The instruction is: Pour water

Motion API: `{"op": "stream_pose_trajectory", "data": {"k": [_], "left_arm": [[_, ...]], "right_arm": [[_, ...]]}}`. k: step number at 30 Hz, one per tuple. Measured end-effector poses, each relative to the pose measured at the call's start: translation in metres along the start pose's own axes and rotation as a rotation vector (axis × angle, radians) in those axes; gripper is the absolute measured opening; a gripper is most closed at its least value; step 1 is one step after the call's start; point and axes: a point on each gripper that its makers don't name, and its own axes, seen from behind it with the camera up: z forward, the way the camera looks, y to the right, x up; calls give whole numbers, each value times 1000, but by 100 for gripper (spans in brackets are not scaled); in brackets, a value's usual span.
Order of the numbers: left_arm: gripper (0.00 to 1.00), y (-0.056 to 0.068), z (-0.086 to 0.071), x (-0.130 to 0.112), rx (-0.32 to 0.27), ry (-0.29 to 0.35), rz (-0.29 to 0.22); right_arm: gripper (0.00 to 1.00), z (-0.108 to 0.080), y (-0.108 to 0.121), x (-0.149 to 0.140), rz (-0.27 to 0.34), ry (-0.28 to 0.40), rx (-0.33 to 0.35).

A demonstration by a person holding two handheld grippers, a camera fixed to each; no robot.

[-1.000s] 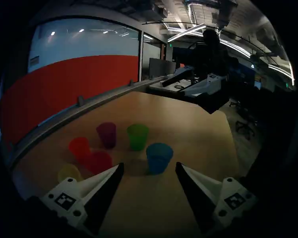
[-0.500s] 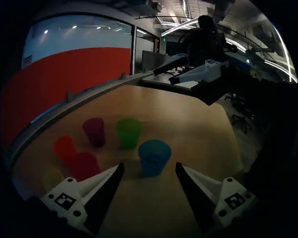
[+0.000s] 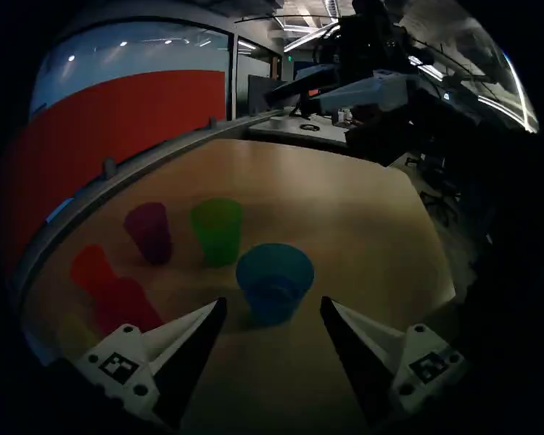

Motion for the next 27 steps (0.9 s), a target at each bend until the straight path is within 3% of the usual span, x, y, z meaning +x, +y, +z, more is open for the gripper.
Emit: {"op": "stream_pose_trajectory", "data": {"k": [16, 27], "left_arm": [[96, -4, 40, -5, -10, -23, 8], [95, -1, 56, -1, -27, -29, 21]], "right_arm": [[100, 3, 4, -5, 6, -7, 2], [99, 4, 7, -9, 3, -14, -2]]}}
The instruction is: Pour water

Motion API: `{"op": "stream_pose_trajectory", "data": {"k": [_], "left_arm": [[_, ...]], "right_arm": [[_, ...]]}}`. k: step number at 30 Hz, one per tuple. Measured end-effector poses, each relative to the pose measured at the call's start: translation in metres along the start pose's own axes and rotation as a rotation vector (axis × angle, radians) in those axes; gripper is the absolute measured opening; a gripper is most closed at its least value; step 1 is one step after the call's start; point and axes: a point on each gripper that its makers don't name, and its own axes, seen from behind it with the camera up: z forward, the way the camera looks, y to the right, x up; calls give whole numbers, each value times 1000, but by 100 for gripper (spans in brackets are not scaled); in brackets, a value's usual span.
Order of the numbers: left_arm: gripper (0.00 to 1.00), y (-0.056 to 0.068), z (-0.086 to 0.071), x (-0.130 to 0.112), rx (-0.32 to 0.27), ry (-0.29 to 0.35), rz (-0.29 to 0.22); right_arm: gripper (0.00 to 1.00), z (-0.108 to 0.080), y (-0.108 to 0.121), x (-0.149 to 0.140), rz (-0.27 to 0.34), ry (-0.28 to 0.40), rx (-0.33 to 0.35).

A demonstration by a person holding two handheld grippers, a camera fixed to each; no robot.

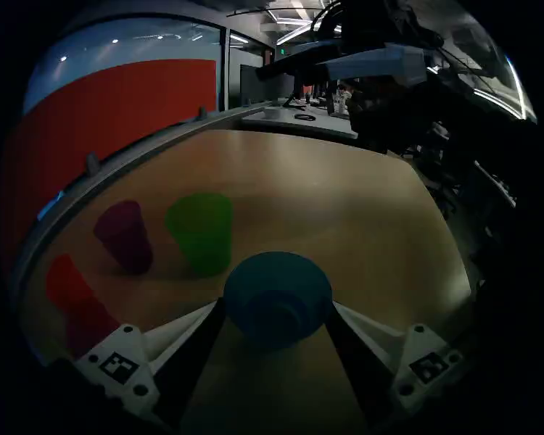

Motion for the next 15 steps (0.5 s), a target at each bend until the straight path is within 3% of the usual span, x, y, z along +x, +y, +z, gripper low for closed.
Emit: {"op": "stream_pose_trajectory", "data": {"k": [5, 15], "left_arm": [[87, 4, 1, 2, -13, 1, 0], [85, 4, -1, 2, -21, 1, -12]], "right_arm": [[100, 0, 2, -1, 1, 0, -2], [99, -1, 2, -1, 5, 6, -3]]}}
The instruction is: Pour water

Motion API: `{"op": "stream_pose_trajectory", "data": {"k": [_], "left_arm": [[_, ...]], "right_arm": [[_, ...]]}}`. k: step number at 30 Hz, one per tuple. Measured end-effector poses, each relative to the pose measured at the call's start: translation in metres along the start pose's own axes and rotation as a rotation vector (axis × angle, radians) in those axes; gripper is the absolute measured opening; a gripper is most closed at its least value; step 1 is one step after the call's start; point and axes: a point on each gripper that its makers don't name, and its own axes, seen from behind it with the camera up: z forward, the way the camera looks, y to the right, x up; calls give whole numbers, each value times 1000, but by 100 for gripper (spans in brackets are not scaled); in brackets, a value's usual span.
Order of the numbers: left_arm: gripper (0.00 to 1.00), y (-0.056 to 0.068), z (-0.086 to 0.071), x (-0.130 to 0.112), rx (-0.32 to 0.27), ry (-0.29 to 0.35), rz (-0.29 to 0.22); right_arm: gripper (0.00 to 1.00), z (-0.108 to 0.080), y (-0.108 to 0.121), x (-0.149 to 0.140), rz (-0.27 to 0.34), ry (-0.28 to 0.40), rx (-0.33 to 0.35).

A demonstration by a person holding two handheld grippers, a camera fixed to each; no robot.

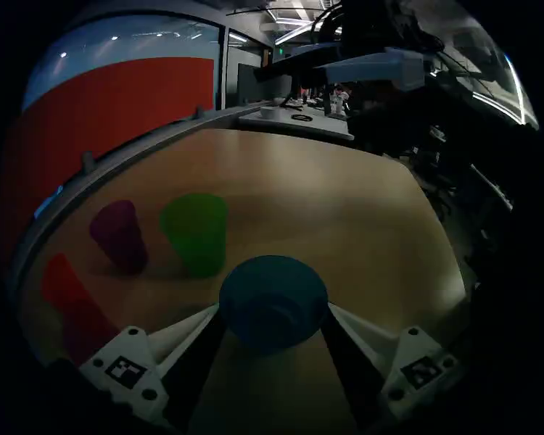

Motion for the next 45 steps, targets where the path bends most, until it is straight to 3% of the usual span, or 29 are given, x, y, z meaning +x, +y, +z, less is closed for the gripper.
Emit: {"op": "stream_pose_trajectory", "data": {"k": [9, 20, 32, 45], "left_arm": [[85, -8, -11, 11, 36, 51, 13], [85, -17, -45, 44, 79, 168, -27], [85, -43, -112, 86, 173, 320, -70], [85, -60, -186, 126, 271, 451, -55]], "right_arm": [[99, 0, 2, 1, 9, 5, -5], [99, 5, -5, 6, 11, 15, 0], [99, 14, -9, 10, 3, 21, -2], [100, 28, -8, 0, 5, 7, -2]]}}
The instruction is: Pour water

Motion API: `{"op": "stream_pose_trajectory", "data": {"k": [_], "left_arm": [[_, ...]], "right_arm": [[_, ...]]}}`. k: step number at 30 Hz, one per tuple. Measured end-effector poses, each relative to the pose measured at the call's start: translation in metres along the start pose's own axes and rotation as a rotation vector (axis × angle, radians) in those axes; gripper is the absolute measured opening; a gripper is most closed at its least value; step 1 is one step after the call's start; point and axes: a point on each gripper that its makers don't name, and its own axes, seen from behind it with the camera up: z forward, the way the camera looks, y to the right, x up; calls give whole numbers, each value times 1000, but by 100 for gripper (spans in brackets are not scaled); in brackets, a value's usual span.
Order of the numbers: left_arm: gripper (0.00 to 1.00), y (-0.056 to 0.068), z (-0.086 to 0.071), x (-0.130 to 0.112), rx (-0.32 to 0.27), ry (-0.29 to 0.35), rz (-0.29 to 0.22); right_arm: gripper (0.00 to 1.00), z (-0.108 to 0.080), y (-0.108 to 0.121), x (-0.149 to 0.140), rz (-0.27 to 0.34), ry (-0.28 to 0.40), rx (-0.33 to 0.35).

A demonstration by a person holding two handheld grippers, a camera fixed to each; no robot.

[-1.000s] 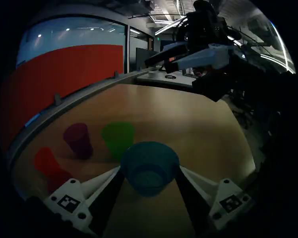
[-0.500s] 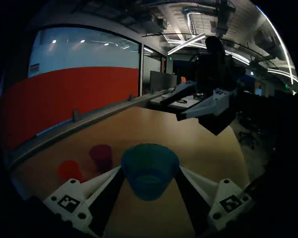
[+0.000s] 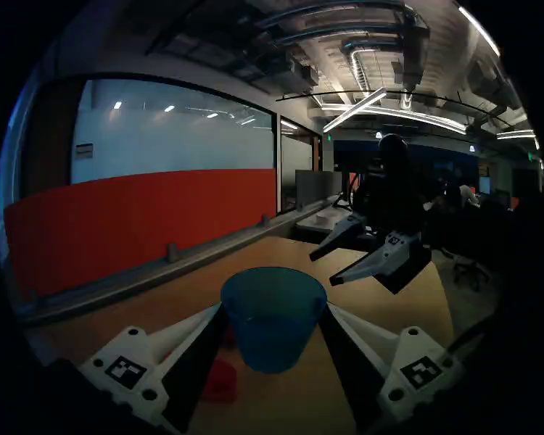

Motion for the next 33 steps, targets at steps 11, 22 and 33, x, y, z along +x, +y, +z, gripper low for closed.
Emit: {"op": "stream_pose_trajectory", "data": {"k": [11, 22, 33], "left_arm": [[86, -20, -24, 41, 49, 89, -6], [85, -31, -38, 54, 90, 124, -8], [86, -38, -48, 57, 116, 124, -1]], "right_arm": [[99, 15, 0, -10, -12, -15, 4], [100, 34, 0, -27, -26, -49, 13], [100, 57, 1, -61, -23, -103, 19]]}}
